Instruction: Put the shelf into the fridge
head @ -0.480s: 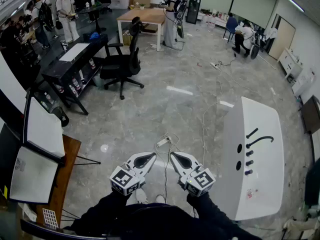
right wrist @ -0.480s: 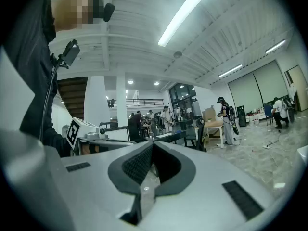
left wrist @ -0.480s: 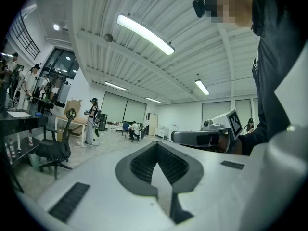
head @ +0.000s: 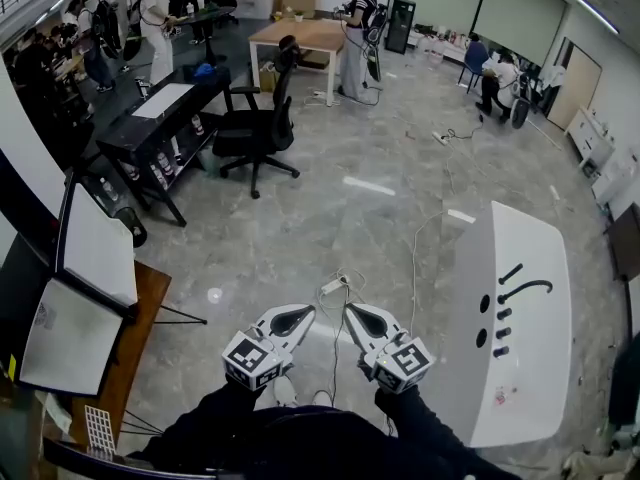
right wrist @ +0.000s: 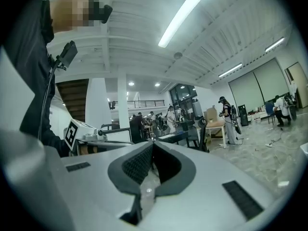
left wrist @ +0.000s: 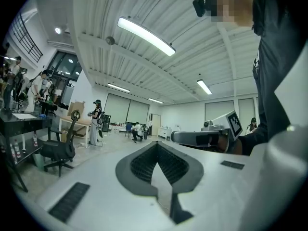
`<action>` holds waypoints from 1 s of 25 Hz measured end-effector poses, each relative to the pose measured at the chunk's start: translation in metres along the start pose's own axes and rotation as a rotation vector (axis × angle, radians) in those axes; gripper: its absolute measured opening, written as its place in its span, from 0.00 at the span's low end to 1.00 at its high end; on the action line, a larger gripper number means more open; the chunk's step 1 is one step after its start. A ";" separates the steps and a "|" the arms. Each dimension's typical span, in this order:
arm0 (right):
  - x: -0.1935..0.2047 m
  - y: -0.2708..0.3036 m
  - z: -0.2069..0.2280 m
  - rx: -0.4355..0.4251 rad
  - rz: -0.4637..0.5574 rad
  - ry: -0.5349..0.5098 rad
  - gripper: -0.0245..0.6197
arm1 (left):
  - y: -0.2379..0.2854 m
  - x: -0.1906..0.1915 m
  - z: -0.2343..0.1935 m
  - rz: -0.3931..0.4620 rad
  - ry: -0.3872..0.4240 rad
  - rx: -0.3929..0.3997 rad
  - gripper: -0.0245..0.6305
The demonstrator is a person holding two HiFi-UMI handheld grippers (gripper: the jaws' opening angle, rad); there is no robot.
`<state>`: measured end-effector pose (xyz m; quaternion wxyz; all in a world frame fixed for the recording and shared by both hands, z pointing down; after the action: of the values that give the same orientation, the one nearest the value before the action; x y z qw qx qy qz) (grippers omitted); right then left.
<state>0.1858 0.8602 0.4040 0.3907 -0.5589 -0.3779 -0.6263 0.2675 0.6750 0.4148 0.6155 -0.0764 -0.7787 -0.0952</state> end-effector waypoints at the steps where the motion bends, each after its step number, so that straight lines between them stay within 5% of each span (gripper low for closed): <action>1: -0.001 -0.001 -0.004 -0.007 0.012 0.008 0.05 | -0.004 0.001 0.002 0.002 0.001 -0.006 0.05; 6: 0.000 0.003 -0.026 -0.073 0.005 0.022 0.05 | -0.033 0.003 0.011 0.024 0.007 -0.069 0.05; 13: 0.008 0.015 -0.068 -0.279 -0.002 -0.036 0.05 | -0.087 0.011 0.031 0.055 -0.001 -0.199 0.05; 25: 0.016 0.066 -0.182 -0.713 -0.025 -0.024 0.05 | -0.227 0.029 0.083 0.111 -0.034 -0.603 0.05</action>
<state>0.1706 0.6662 0.4060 0.1590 -0.6627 -0.1469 -0.7169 0.1289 0.4748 0.4122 0.5561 -0.2995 -0.7202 -0.2870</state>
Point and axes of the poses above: the fingertips, and each gripper's own axes: y forward along the fingers, z to its right, x out of its underside, the point moved 9 cm from there along -y, backward along the fingers, and after that the axes turned 4 degrees about -y, right-handed, at the moved point
